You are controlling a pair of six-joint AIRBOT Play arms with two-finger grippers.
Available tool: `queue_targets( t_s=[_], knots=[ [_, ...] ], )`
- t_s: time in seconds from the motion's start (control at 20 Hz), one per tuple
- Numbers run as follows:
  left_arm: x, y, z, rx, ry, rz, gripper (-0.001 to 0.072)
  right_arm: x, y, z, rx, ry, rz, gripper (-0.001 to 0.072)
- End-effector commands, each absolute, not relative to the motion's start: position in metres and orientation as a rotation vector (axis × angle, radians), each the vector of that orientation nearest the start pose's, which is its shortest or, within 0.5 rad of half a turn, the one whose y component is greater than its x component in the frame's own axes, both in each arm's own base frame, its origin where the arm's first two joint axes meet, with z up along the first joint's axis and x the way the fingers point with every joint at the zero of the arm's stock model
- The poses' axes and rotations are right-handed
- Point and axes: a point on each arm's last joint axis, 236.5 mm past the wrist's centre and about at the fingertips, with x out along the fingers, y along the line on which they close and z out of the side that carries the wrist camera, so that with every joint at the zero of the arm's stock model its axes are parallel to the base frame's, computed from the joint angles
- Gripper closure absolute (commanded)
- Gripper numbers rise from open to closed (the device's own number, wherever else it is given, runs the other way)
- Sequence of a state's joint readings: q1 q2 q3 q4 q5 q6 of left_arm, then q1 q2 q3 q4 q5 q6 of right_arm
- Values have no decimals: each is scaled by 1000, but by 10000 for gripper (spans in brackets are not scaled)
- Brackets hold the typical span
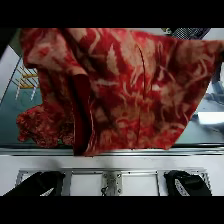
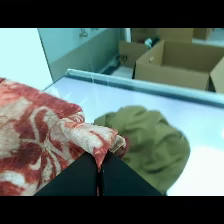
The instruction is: Fold the clothes and pants, and hang the long-sleeved shirts on hangers.
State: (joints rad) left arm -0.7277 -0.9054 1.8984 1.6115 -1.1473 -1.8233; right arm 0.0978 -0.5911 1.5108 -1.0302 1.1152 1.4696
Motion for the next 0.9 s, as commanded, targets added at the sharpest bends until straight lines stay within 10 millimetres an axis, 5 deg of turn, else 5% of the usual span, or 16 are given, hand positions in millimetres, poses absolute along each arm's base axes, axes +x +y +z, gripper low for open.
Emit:
queue_targets(
  t_s=[0.0, 0.2, 0.35, 0.45, 0.5, 0.55, 0.6, 0.65, 0.75, 0.85],
  knots=[
    [292, -184, 359, -45, 526, -399, 695, 217, 127, 363, 302, 503, 495, 701],
    [363, -186, 180, 7, 972, -301, 695, 264, 134, 251, 281, 955, 473, 700],
    [417, -204, 95, -149, 1101, -385, 695, 336, 132, 175, 242, 1097, 434, 700],
    [454, -207, 73, -240, 1101, -404, 695, 399, 128, 136, 264, 1063, 369, 699],
    [472, -205, 69, -279, 1091, -395, 634, 431, 127, 124, 280, 1005, 344, 675],
    [487, -203, 71, -316, 1079, -392, 254, 459, 125, 118, 303, 938, 319, 498],
    [500, -200, 77, -350, 1068, -395, -13, 484, 121, 117, 327, 867, 292, 184],
    [509, -194, 86, -370, 1063, -397, 34, 498, 117, 121, 352, 816, 277, 2],
    [510, -176, 96, -369, 1081, -388, 34, 506, 101, 136, 336, 765, 265, 1],
    [489, -171, 87, -331, 1152, -405, 35, 485, 87, 140, 260, 811, 293, 2]
  ],
)
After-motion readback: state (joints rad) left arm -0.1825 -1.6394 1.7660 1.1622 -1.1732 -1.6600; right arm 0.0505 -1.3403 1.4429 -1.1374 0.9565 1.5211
